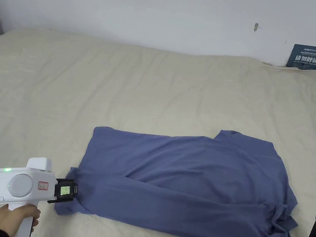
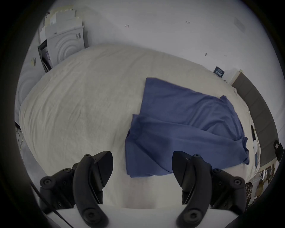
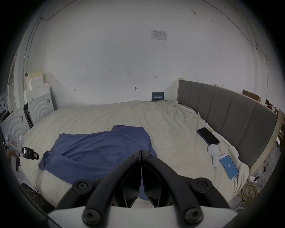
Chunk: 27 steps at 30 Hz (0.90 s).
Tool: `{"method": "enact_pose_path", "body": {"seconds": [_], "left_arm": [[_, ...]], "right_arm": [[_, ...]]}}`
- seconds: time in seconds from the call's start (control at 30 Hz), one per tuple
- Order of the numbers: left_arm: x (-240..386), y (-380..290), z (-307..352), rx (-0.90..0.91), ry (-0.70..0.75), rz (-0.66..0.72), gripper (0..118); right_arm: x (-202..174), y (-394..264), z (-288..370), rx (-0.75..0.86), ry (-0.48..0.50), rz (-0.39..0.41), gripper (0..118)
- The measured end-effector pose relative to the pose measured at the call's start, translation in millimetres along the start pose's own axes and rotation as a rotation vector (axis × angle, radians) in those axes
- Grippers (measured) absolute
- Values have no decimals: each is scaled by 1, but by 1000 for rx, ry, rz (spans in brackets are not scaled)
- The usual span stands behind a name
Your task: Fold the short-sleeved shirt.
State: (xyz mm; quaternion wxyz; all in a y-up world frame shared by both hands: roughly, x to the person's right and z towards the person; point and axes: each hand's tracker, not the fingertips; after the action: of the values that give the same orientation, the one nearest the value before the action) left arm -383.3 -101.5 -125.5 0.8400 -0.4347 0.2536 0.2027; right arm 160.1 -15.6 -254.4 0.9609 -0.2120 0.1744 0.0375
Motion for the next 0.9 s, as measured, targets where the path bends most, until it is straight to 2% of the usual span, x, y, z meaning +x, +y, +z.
{"method": "enact_pose_path", "body": {"seconds": [0.17, 0.23, 0.3, 0.33, 0.37, 0.43, 0.47, 0.5, 0.57, 0.6, 0.63, 0.7, 0.73, 0.9], "left_arm": [[-2, -14, -24, -75, 49, -16, 84], [5, -20, -26, -88, 51, -38, 79], [10, -25, -30, -98, 44, -60, 55], [12, -26, -32, -103, 35, -73, 50], [4, -25, -47, -110, 25, -79, 50], [12, -28, -44, -94, 52, -125, 35], [15, -28, -42, -84, 35, -150, 15], [17, -27, -39, -76, 28, -152, 5], [17, -25, -35, -69, 26, -156, 3], [15, -24, -30, -36, 24, -158, 3], [15, -22, -25, -19, 20, -156, 3], [12, -18, -15, 5, 0, -148, 3], [11, -16, -10, 13, -8, -149, 3], [19, -11, 11, 41, -25, -163, 3]], "right_arm": [[2, -6, -11, -34, -10, -12, 0], [2, -8, -15, -46, -13, -14, 0], [3, -11, -19, -60, -15, -19, 0], [4, -12, -21, -68, -16, -22, 0], [4, -14, -23, -77, -17, -26, 0], [7, -19, -26, -101, -20, -39, 0], [9, -22, -29, -117, -23, -50, 0], [13, -25, -32, -145, -23, -68, 0], [22, -33, -43, -214, -18, -100, 2], [26, -37, -48, -240, -17, -121, 12], [31, -42, -54, -266, -15, -137, 32], [44, -52, -73, -348, -4, -145, 84], [47, -57, -80, -369, -12, -135, 93], [54, -83, -118, -488, -7, -62, 93]]}}
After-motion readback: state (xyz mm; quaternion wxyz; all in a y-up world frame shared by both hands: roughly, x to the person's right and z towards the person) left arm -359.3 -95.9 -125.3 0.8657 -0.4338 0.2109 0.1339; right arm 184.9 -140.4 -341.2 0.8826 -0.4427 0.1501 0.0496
